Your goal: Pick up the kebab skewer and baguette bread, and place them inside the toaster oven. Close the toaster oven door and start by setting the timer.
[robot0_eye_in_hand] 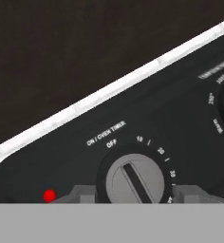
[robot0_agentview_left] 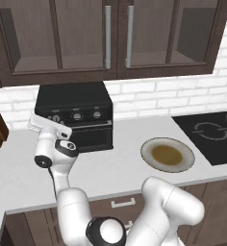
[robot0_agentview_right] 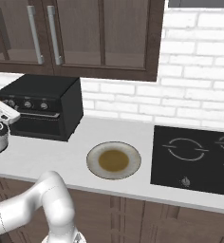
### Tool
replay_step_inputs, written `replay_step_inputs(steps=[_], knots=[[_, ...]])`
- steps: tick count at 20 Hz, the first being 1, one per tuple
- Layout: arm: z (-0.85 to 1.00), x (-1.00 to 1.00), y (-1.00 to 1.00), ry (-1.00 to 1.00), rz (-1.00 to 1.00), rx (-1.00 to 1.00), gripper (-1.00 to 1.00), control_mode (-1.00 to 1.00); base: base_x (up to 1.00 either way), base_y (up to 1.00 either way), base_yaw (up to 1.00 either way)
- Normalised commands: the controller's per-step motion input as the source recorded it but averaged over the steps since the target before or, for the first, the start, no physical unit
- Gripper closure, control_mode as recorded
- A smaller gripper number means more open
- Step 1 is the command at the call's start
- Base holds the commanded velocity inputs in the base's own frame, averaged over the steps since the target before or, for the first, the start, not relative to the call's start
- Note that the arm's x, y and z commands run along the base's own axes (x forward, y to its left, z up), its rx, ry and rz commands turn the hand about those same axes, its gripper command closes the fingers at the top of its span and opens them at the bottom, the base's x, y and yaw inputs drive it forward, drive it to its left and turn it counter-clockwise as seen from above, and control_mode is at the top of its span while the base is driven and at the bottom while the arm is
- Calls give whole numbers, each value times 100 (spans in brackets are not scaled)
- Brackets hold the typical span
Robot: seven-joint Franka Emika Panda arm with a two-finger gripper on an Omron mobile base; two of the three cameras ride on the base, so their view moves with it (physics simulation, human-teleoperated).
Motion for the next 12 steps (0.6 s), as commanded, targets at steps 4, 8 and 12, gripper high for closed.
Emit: replay_step_inputs(steps=[4,8,12], knots=[[44,0,-30,-11,0,30,100,-100,0,0,0],[52,0,-41,-15,0,23,100,-100,0,0,0],[61,0,-31,-12,0,20,100,-100,0,0,0]])
